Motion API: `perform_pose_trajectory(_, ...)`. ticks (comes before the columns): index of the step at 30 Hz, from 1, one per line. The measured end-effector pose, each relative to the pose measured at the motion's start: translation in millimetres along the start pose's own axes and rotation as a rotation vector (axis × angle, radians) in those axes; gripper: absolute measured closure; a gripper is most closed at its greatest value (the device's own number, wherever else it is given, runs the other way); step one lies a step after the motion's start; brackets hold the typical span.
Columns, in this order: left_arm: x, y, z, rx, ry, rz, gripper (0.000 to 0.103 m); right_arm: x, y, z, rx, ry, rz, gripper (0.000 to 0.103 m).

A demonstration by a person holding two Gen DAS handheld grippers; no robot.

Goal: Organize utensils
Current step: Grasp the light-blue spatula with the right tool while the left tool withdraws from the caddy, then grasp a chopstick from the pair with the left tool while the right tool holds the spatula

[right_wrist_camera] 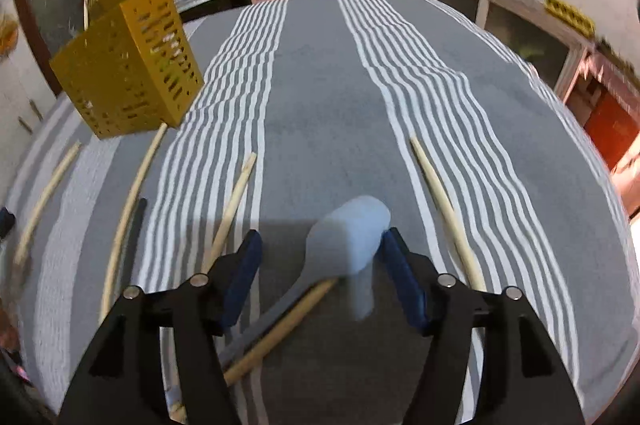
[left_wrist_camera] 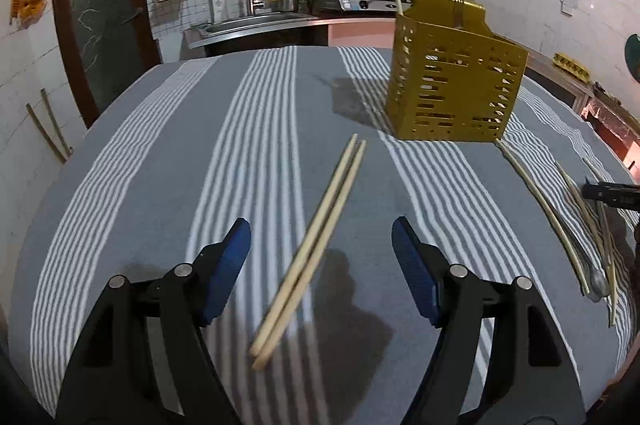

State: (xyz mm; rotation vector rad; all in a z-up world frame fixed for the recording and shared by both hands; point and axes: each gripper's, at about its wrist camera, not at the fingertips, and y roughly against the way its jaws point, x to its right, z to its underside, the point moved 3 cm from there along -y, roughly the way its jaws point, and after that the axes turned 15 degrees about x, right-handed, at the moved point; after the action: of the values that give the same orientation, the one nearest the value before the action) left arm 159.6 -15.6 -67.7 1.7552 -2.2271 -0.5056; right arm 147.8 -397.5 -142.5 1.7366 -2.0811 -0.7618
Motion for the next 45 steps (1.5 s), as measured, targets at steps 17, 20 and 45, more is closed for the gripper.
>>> perform_pose_trajectory(17,3,-23,-12,-0.038,-0.036,-0.009,0.031,1,-1,-26,0.018,0.027,-0.074,0.077)
perform_pose_trajectory(20,2,-23,-13,-0.037,-0.026,-0.009,0.031,6,-2,-25,0.011,0.013,-0.064,0.077)
perform_pose_trajectory(45,13,-55,-16,-0.130,-0.060,0.118,0.065,31,-6,-25,-0.004,-0.048,-0.053,0.089)
